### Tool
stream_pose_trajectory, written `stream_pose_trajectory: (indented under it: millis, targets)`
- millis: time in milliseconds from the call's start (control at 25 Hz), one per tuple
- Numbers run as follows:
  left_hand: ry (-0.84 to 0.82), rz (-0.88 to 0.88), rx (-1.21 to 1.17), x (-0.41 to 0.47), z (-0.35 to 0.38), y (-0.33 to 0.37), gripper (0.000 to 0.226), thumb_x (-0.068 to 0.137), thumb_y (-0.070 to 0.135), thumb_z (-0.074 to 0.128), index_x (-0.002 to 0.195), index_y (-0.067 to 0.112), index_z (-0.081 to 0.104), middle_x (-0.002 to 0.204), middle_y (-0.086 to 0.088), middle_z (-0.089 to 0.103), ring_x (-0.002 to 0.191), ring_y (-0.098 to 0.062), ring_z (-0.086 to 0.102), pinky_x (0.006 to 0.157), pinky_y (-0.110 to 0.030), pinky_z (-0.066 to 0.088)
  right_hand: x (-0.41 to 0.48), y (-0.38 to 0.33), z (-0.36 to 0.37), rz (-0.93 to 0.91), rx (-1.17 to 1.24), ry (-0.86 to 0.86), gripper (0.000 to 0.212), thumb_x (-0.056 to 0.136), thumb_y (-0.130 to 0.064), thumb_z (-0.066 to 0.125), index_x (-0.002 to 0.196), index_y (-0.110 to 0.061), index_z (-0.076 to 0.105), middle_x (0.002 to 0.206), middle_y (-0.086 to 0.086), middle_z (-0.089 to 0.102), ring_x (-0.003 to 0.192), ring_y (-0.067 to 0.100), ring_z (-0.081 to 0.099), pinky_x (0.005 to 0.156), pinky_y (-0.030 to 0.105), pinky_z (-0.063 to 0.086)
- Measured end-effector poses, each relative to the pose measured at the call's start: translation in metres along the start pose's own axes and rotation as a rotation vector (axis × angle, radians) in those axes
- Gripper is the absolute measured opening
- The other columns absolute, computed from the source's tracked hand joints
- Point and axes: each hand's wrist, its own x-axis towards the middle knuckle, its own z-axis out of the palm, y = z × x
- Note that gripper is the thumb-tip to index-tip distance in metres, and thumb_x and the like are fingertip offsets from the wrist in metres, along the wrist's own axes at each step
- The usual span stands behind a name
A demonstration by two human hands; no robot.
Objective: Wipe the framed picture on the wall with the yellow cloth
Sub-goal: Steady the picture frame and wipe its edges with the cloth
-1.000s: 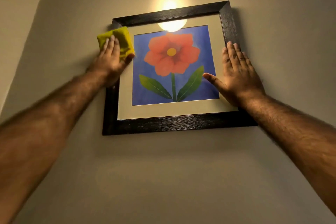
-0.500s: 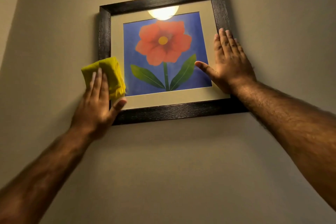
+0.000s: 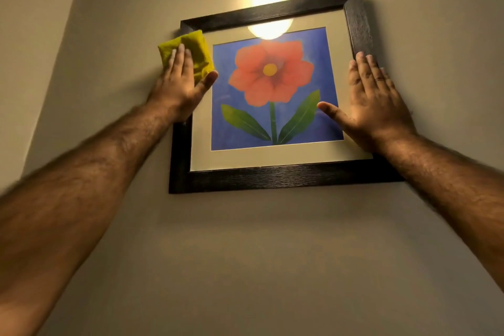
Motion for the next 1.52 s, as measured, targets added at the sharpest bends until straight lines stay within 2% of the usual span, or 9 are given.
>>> stream_pose_trajectory:
  millis: [120, 240, 520, 640, 800, 960, 1120, 1360, 1520]
  targets:
    - [0.053, 0.031, 0.014, -0.015, 0.01, 0.0, 0.104, 0.087, 0.081, 0.014, 0.159, 0.008, -0.004, 0.169, -0.009, -0.01, 0.157, -0.023, -0.008, 0.127, -0.042, 0.001, 0.002, 0.0, -0.001, -0.008, -0.006, -0.018, 0.107, 0.09, -0.083, 0.021, 0.162, -0.006, 0.003, 0.173, 0.011, -0.001, 0.16, 0.024, 0.0, 0.129, 0.039, 0.003]
    - [0.075, 0.075, -0.017, -0.073, 0.026, -0.004, 0.107, 0.085, 0.083, 0.011, 0.159, 0.008, -0.004, 0.169, -0.009, -0.009, 0.157, -0.022, -0.008, 0.127, -0.038, 0.001, 0.003, -0.001, -0.001, -0.01, -0.009, -0.024, 0.106, 0.09, -0.082, 0.023, 0.162, -0.006, 0.004, 0.172, 0.013, 0.0, 0.16, 0.025, 0.001, 0.129, 0.041, 0.004]
    - [-0.019, 0.121, 0.014, -0.202, 0.05, -0.014, 0.098, 0.089, 0.08, 0.01, 0.16, 0.013, -0.004, 0.169, -0.003, -0.012, 0.156, -0.015, -0.011, 0.126, -0.036, 0.007, 0.003, -0.001, -0.004, -0.008, -0.004, -0.03, 0.107, 0.09, -0.082, 0.021, 0.162, -0.004, 0.006, 0.172, 0.014, 0.001, 0.16, 0.027, 0.002, 0.129, 0.041, 0.005]
    - [-0.021, 0.116, -0.003, -0.175, 0.041, -0.016, 0.102, 0.086, 0.083, 0.008, 0.16, 0.014, 0.0, 0.17, -0.002, -0.008, 0.157, -0.015, -0.008, 0.126, -0.035, 0.009, 0.003, 0.0, -0.002, -0.007, -0.009, -0.022, 0.108, 0.089, -0.083, 0.02, 0.162, -0.004, 0.006, 0.172, 0.014, 0.001, 0.16, 0.026, 0.002, 0.129, 0.042, 0.005]
    - [-0.002, 0.065, -0.039, -0.07, 0.013, -0.014, 0.112, 0.08, 0.088, 0.007, 0.16, 0.009, 0.008, 0.17, -0.007, -0.001, 0.157, -0.021, 0.001, 0.127, -0.039, 0.01, 0.003, 0.001, -0.001, -0.014, -0.012, -0.011, 0.108, 0.089, -0.083, 0.019, 0.161, -0.004, 0.008, 0.172, 0.014, 0.002, 0.16, 0.027, 0.003, 0.129, 0.042, 0.005]
    - [-0.027, 0.06, 0.017, -0.005, -0.012, -0.012, 0.098, 0.09, 0.077, 0.02, 0.159, 0.008, 0.008, 0.17, -0.009, 0.002, 0.157, -0.024, 0.003, 0.126, -0.04, 0.009, 0.002, 0.003, 0.002, -0.016, -0.014, 0.0, 0.108, 0.089, -0.083, 0.019, 0.162, -0.004, 0.007, 0.172, 0.014, 0.002, 0.16, 0.026, 0.002, 0.129, 0.042, 0.006]
    - [0.028, 0.089, 0.052, -0.036, 0.002, -0.019, 0.097, 0.09, 0.077, 0.02, 0.16, 0.01, 0.008, 0.17, -0.007, 0.002, 0.157, -0.023, 0.004, 0.125, -0.041, 0.013, 0.003, 0.003, 0.002, -0.025, -0.006, 0.013, 0.106, 0.09, -0.081, 0.023, 0.161, -0.004, 0.008, 0.172, 0.015, 0.003, 0.16, 0.027, 0.004, 0.129, 0.042, 0.005]
    - [0.051, 0.142, 0.091, -0.145, 0.029, -0.022, 0.103, 0.088, 0.08, 0.013, 0.159, 0.006, 0.014, 0.169, -0.012, 0.009, 0.157, -0.025, 0.009, 0.123, -0.035, 0.015, 0.004, 0.003, 0.002, -0.026, -0.002, 0.005, 0.107, 0.09, -0.082, 0.021, 0.161, -0.003, 0.008, 0.172, 0.015, 0.004, 0.16, 0.028, 0.004, 0.129, 0.043, 0.007]
    - [0.034, 0.179, 0.18, -0.194, 0.037, -0.023, 0.098, 0.092, 0.076, 0.018, 0.156, 0.002, 0.024, 0.166, -0.017, 0.021, 0.154, -0.03, 0.02, 0.122, -0.041, 0.026, 0.003, 0.002, 0.001, -0.026, 0.002, 0.007, 0.107, 0.09, -0.081, 0.022, 0.161, -0.003, 0.009, 0.172, 0.016, 0.005, 0.16, 0.029, 0.005, 0.129, 0.043, 0.006]
